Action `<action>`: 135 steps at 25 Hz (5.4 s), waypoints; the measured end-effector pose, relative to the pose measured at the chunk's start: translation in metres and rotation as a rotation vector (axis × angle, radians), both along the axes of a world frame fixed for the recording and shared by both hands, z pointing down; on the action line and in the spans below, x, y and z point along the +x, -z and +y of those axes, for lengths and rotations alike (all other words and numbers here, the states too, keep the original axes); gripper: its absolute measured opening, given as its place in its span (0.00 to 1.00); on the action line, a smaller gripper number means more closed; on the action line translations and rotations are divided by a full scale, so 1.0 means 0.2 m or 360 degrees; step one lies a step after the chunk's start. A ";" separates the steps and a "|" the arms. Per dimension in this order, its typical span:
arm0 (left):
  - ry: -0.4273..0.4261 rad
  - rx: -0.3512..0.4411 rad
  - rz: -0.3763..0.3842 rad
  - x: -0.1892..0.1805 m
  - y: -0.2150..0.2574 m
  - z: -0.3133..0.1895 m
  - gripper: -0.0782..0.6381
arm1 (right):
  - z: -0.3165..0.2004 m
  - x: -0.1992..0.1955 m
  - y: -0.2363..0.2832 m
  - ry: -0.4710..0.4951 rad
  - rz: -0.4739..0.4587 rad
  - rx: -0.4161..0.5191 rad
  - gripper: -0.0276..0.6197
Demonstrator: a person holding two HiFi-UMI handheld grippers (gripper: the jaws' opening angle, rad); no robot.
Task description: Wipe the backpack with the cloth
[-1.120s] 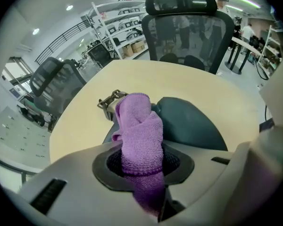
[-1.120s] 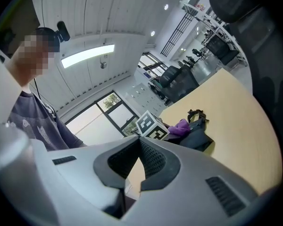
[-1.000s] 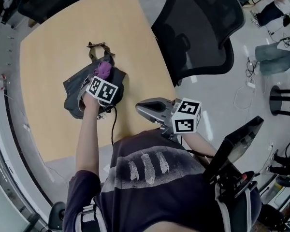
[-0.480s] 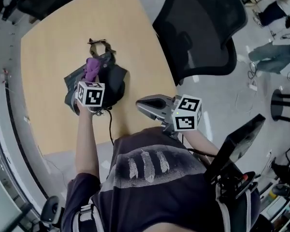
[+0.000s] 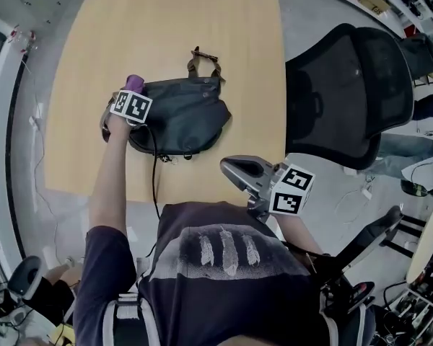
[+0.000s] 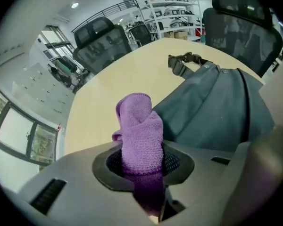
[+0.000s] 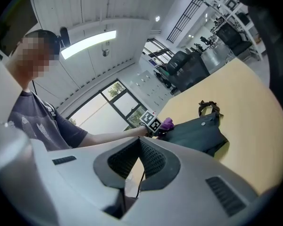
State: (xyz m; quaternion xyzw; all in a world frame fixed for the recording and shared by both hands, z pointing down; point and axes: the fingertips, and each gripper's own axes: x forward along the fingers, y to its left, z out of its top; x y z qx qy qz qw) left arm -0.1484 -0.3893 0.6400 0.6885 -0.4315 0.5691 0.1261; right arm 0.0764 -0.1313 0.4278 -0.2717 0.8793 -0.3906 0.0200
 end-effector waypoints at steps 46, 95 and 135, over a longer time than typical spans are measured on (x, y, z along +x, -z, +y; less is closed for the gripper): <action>-0.0752 0.0154 0.0049 0.94 0.25 0.22 0.27 | 0.07 0.18 -0.01 -0.0240 0.0010 -0.0008 0.05; -0.0822 0.0160 0.0129 1.11 0.32 0.51 0.27 | 0.16 0.31 -0.03 -0.0368 -0.0063 -0.0049 0.05; -0.1138 0.0347 0.0400 0.97 0.51 1.11 0.27 | 0.43 -0.17 0.14 -0.0439 0.0113 0.0047 0.05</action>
